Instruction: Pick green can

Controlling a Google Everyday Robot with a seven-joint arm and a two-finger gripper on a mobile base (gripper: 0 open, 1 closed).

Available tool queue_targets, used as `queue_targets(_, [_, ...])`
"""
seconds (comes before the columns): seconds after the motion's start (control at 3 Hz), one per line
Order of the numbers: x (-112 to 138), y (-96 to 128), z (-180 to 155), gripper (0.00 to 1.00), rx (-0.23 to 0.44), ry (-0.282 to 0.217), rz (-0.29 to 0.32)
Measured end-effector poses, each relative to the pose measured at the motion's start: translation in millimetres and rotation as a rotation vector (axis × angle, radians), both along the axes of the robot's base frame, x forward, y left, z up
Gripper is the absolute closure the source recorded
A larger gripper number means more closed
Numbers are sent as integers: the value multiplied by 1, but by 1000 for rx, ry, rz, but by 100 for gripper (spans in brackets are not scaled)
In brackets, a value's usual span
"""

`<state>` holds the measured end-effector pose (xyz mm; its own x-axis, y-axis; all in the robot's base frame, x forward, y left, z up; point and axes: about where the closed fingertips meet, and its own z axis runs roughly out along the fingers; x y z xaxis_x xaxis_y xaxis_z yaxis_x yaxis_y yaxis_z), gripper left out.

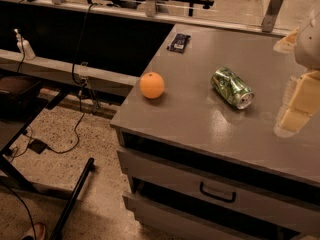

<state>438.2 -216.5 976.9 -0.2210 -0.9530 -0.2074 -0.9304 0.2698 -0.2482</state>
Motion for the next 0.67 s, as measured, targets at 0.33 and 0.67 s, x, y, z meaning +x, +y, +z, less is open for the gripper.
queue_targets(0.33, [0, 0, 0, 0, 0, 0, 0])
queue_targets(0.67, [17, 1, -6, 0, 43, 14, -11])
